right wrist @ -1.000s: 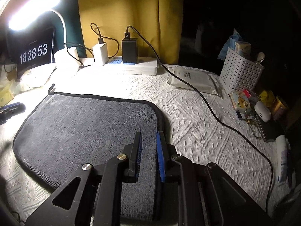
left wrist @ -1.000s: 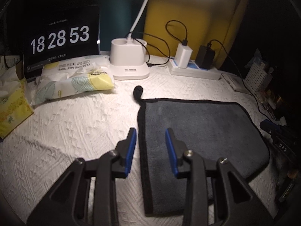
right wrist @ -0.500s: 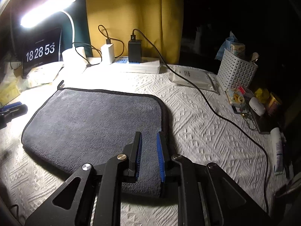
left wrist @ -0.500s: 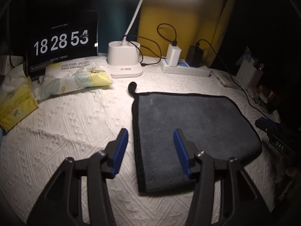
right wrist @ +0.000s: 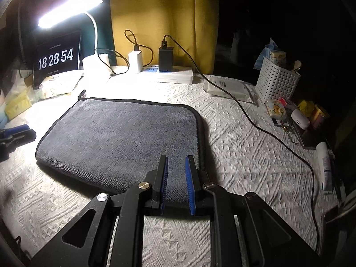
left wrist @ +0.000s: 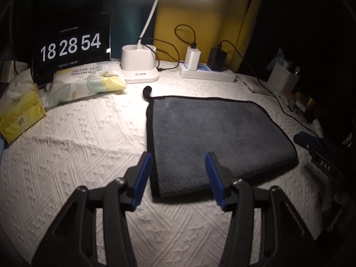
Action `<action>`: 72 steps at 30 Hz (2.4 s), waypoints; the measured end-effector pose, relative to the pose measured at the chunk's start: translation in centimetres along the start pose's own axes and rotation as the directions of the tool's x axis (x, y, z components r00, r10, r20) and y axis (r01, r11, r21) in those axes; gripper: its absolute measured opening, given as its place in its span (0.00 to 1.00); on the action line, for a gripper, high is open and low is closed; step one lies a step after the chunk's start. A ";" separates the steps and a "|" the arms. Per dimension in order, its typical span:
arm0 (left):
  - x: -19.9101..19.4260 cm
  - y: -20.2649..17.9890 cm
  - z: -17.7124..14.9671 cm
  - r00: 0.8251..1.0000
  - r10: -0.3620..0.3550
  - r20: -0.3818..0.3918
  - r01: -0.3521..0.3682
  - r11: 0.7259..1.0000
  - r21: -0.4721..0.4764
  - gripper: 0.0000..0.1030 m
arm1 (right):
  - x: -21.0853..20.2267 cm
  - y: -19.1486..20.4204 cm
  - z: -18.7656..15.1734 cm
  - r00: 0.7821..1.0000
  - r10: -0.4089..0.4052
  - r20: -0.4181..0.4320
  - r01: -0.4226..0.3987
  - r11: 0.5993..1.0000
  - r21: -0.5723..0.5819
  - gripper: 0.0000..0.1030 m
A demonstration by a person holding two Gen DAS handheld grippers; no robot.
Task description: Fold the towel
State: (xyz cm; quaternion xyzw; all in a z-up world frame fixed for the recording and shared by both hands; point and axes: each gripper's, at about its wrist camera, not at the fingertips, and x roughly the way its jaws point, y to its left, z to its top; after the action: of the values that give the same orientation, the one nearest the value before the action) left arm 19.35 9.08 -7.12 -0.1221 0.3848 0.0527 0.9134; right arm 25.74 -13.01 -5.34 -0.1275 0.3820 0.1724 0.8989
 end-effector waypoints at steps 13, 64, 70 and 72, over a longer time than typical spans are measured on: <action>-2.4 -1.9 -2.4 0.999 -0.051 0.003 0.051 0.998 0.021 0.50 | -0.7 0.5 -0.7 1.000 -0.001 -0.001 0.001 1.000 -0.001 0.16; -18.5 -3.8 -6.5 0.933 -0.141 0.331 0.128 0.990 0.061 0.77 | -19.6 3.8 -3.4 0.962 0.010 0.272 0.000 0.999 -0.036 0.31; -20.1 -3.7 -6.9 0.918 -0.162 0.363 0.152 0.987 0.057 0.77 | -21.4 4.1 -4.0 0.952 0.012 0.306 -0.002 0.999 -0.032 0.31; -20.7 -3.9 -7.3 0.912 -0.156 0.379 0.140 0.988 0.070 0.77 | -22.0 4.3 -4.2 0.948 0.008 0.318 0.003 0.999 -0.035 0.31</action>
State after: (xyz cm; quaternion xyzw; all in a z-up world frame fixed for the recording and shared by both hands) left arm 0.59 3.38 3.46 -0.1194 0.1897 -0.0019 0.9746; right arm 7.00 -15.32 7.50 -0.1131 0.2292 0.1985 0.9462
